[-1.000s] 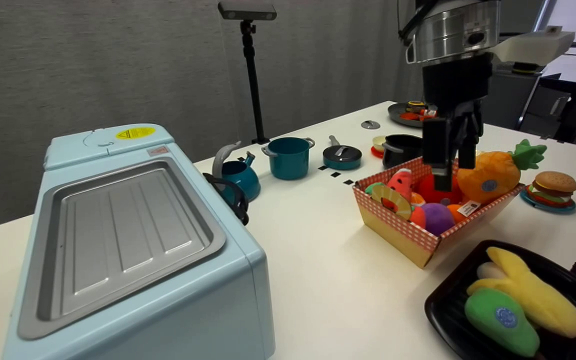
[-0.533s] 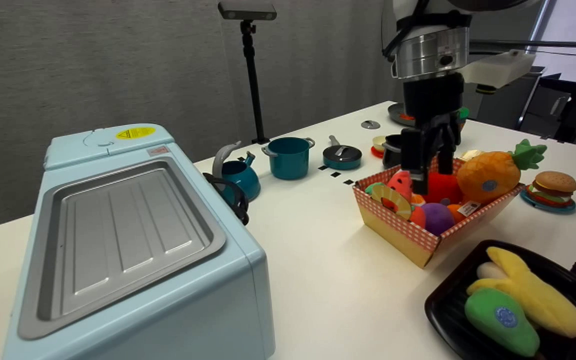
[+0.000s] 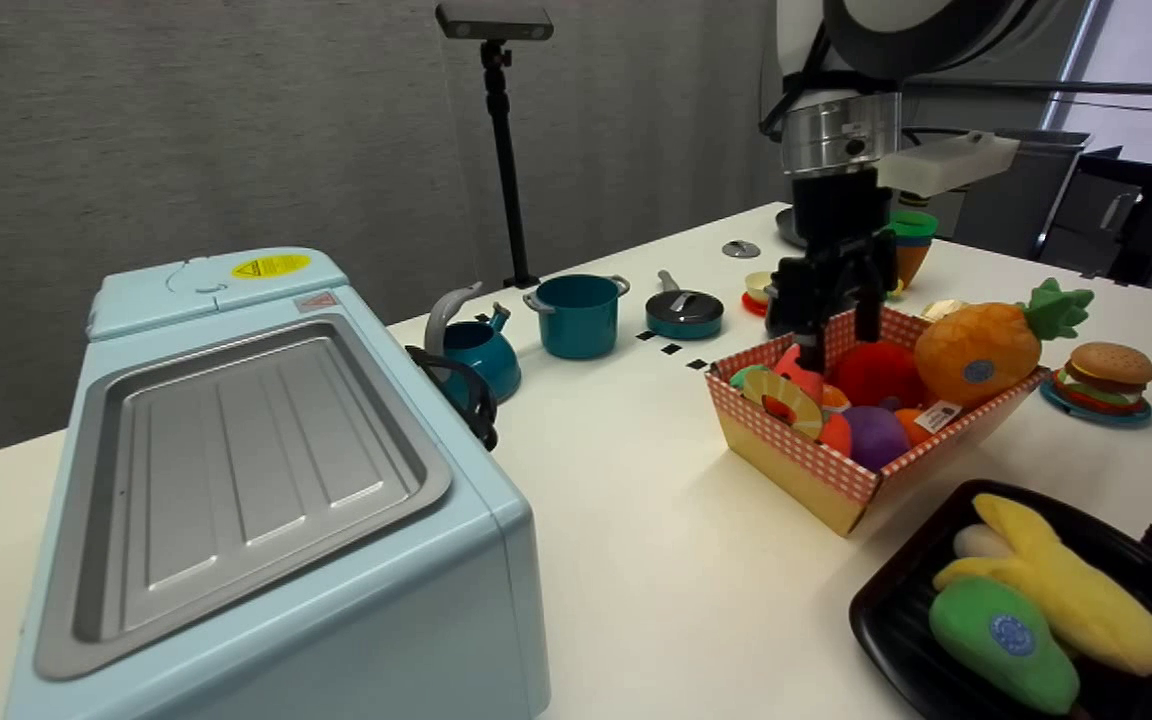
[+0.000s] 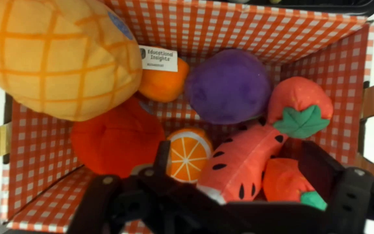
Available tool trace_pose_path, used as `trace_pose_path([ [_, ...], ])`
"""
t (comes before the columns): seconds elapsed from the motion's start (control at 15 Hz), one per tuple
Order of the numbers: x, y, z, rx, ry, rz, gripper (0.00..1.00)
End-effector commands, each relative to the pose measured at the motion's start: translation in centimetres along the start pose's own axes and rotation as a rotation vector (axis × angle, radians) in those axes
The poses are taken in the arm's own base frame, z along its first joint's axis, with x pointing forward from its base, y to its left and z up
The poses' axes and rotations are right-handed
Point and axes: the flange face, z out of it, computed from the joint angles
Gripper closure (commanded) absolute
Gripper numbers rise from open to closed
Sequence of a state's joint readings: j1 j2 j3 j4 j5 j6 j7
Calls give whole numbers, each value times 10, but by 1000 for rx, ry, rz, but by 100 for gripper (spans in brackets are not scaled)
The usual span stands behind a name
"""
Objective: Take the pear and watermelon plush toys out of the box and place them on the black tray
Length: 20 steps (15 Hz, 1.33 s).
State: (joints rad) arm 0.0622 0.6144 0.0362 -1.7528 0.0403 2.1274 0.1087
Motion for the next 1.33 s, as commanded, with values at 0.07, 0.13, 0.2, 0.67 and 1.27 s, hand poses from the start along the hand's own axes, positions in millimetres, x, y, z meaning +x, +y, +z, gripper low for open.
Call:
trace_pose_path([
  [0.07, 33, 15, 6, 61, 14, 55, 3],
  [0.13, 38, 17, 7, 74, 15, 64, 3],
  [0.2, 42, 19, 8, 83, 16, 73, 2],
  [0.67, 61, 23, 20, 121, 11, 109, 30],
  [1.27, 56, 37, 23, 128, -10, 191, 93],
])
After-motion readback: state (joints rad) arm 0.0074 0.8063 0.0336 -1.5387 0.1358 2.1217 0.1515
